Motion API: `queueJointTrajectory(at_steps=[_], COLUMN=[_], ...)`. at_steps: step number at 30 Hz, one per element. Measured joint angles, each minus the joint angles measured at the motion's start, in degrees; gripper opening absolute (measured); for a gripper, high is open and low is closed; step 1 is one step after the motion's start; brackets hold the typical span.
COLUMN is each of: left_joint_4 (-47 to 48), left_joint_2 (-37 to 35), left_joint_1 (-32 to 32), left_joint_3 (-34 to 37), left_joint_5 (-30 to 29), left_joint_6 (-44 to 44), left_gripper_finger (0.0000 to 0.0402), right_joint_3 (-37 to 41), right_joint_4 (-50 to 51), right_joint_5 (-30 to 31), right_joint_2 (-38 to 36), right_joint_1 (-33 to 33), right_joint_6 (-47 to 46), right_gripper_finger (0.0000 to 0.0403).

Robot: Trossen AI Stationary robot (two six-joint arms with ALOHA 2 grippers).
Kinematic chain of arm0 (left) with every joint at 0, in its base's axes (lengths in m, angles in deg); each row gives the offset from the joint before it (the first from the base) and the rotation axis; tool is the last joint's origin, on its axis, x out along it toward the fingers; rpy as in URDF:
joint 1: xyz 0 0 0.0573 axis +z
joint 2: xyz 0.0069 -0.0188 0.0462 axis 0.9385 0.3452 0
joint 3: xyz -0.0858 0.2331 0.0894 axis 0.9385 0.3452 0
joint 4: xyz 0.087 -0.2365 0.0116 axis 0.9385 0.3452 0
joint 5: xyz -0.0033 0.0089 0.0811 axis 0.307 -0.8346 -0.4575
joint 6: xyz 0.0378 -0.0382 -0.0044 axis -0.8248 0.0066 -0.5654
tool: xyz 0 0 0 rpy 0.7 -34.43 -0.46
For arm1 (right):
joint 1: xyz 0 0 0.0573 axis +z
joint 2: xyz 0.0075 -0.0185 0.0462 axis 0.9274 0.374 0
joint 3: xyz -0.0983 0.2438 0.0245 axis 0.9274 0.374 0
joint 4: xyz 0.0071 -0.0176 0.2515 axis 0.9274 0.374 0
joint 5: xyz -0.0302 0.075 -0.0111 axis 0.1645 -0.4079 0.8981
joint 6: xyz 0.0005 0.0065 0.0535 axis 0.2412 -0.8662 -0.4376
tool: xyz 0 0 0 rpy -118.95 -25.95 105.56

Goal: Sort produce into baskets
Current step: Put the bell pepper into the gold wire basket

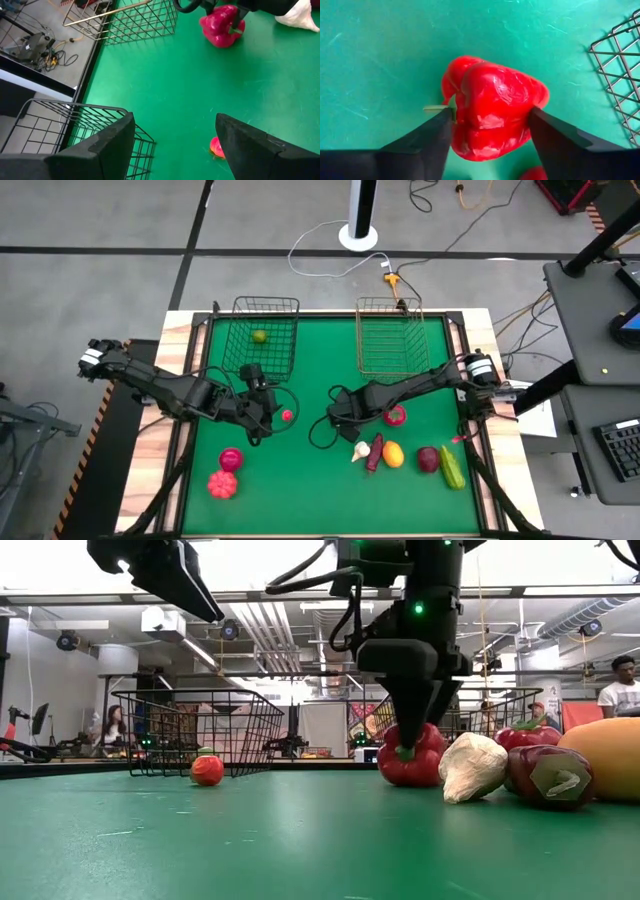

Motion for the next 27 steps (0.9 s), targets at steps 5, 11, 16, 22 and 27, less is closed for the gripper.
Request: queueJointTrajectory(at_steps=[5, 11, 16, 22, 27], left_joint_4=[-0.04, -0.09, -0.35, -0.35, -0.51], left_joint_2=[0.0, 0.0, 0.0, 0.0, 0.0], left_joint_1=[-0.01, 0.0, -0.01, 0.0, 0.0], left_joint_3=[0.0, 0.0, 0.0, 0.0, 0.0], left_joint_5=[0.01, 0.0, -0.02, 0.01, -0.01], left_joint_6=[0.02, 0.02, 0.02, 0.02, 0.02], left_gripper_finger=[0.0259, 0.0259, 0.0259, 0.0259, 0.0259], right_joint_3=[0.0, 0.02, 0.05, -0.07, -0.24], right_joint_4=[0.04, 0.13, 0.09, -0.25, -0.68], right_joint_5=[-0.64, -0.7, -0.83, -2.72, -3.28], right_joint_2=[-0.13, -0.13, -0.15, -2.39, -7.37], right_joint_1=[0.0, 0.03, 0.04, 0.36, 0.83], right_joint_6=[0.38, 1.02, 1.16, 1.42, 2.05], right_gripper_finger=[0.018, 0.013, 0.0123, 0.0121, 0.0121])
